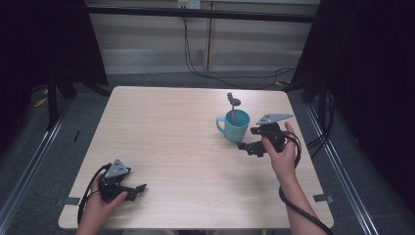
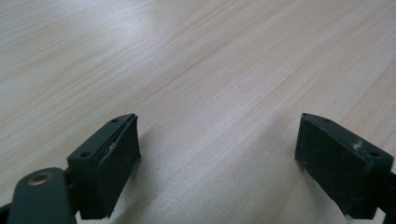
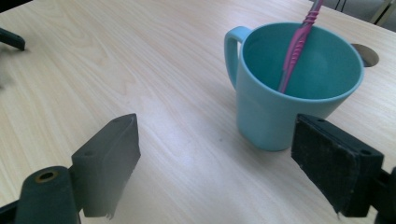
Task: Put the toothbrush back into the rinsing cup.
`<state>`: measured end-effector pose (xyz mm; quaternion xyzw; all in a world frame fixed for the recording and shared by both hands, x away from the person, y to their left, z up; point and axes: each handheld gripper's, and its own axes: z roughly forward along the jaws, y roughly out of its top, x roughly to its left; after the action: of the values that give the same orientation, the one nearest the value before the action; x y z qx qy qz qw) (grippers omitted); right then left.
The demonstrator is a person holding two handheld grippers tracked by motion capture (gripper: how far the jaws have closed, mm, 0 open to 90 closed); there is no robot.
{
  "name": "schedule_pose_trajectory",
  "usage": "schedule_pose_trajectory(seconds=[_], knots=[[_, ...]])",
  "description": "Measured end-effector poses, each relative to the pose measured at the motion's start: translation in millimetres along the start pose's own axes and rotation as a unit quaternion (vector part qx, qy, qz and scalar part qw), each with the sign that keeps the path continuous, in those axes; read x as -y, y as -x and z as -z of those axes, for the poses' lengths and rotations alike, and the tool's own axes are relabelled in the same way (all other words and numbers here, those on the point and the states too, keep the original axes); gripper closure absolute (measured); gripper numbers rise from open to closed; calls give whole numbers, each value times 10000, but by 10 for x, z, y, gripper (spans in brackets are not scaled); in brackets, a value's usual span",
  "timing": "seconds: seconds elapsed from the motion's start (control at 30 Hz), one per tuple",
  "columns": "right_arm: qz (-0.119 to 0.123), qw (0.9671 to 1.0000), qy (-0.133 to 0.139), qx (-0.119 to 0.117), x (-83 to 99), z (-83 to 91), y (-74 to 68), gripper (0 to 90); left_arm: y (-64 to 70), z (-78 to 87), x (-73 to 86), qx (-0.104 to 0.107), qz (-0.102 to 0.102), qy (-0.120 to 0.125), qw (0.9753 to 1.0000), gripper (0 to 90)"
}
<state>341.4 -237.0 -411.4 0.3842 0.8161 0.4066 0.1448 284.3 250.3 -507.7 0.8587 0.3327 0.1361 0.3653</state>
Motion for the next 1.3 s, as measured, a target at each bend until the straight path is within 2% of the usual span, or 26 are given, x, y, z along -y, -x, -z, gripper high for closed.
schedule_pose_trajectory(seconds=[0.1, 0.4, 0.67, 1.3], knots=[[-2, 9999, 44, -100, 41, 0, -19, 150, 0, 0, 0, -1, 1, 2, 10000, 136], [159, 9997, -120, -143, 127, 0, -79, 150, 0, 0, 0, -1, -1, 1, 10000, 136], [187, 9995, -154, -223, 231, 16, -104, 150, 0, 0, 0, -1, -3, 0, 10000, 136], [112, 9988, -385, -276, 579, 9, -120, 150, 0, 0, 0, 0, 0, -1, 10000, 136]])
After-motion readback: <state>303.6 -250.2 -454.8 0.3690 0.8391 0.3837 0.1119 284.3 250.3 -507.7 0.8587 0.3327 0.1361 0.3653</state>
